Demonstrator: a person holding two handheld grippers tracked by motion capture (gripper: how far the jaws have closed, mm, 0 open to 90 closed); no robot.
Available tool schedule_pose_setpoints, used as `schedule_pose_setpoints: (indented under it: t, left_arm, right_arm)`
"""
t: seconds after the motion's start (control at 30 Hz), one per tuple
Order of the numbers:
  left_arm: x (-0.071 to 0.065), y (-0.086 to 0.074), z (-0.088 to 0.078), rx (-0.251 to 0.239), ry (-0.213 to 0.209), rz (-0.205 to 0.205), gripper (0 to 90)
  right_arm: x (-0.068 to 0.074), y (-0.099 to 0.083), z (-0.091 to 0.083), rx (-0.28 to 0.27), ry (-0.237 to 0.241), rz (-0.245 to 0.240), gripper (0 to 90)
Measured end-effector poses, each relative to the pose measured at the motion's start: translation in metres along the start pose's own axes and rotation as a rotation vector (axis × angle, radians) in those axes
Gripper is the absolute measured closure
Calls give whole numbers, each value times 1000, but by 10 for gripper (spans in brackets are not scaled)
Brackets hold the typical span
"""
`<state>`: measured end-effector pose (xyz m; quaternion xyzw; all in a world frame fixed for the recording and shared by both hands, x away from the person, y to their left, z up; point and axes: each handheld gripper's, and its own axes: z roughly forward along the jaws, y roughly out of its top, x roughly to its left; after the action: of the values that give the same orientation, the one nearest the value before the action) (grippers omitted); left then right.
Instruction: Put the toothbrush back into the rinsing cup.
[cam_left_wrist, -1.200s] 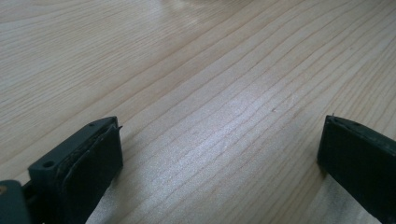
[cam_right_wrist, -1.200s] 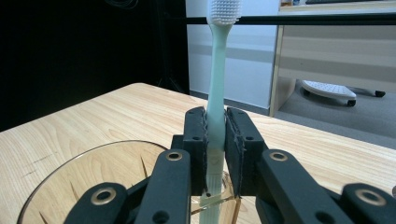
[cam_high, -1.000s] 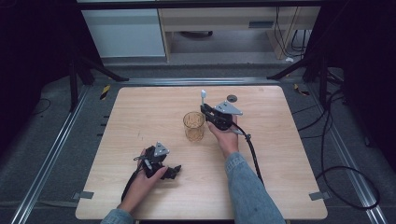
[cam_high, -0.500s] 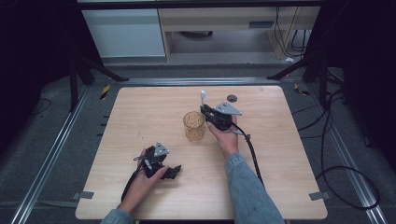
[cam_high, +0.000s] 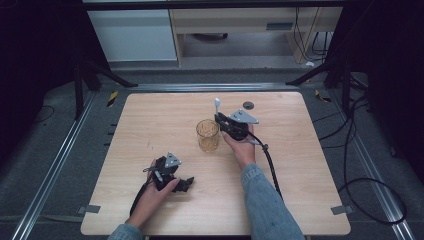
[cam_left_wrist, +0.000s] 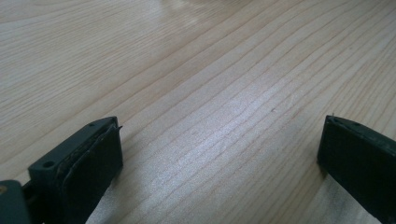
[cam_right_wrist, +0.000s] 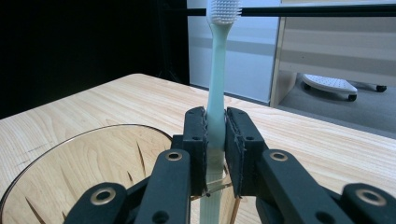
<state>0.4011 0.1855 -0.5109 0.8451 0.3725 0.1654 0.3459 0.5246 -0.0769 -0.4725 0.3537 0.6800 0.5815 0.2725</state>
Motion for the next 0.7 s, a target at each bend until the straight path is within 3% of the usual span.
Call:
schedule_pose_setpoints:
  t: [0.7]
  left_arm:
    - [0, 0, 0, -4, -1, -4, 0]
  right_arm:
    - [-1, 5, -4, 9, 1, 15, 725]
